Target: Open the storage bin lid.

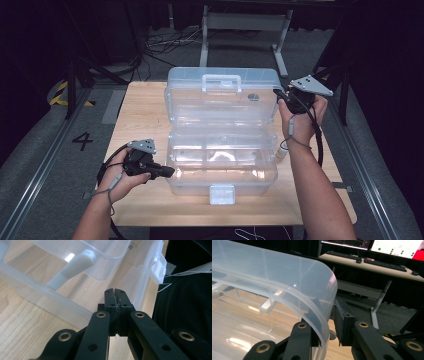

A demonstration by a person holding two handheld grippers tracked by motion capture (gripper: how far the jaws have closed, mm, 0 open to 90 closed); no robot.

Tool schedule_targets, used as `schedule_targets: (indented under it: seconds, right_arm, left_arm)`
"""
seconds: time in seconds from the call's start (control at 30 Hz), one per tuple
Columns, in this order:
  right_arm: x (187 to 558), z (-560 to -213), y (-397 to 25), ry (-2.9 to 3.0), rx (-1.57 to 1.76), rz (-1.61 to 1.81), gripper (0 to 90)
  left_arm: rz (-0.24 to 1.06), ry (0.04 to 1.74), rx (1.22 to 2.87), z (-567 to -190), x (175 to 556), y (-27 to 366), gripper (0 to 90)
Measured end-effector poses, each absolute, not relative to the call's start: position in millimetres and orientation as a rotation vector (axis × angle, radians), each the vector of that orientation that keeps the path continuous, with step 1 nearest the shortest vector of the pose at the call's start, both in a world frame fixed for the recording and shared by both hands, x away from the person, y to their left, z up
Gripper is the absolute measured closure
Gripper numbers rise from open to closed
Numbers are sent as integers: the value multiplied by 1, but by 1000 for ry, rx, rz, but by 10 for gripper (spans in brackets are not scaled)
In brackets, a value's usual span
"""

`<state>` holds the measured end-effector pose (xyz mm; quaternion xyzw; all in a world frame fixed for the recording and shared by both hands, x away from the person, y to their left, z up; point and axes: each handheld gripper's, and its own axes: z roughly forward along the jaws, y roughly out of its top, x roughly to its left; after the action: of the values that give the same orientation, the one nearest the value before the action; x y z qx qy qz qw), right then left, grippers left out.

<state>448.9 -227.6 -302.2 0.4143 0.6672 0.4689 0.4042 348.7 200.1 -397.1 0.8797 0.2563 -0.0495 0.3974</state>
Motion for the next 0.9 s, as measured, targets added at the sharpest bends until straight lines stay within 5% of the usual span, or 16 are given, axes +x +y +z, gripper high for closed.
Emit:
schedule_targets:
  seconds: [0.9]
  right_arm:
    - [470, -300, -223, 1704, 1037, 1103, 795]
  left_arm:
    - [-137, 643, 2219, -399, 350, 200, 891]
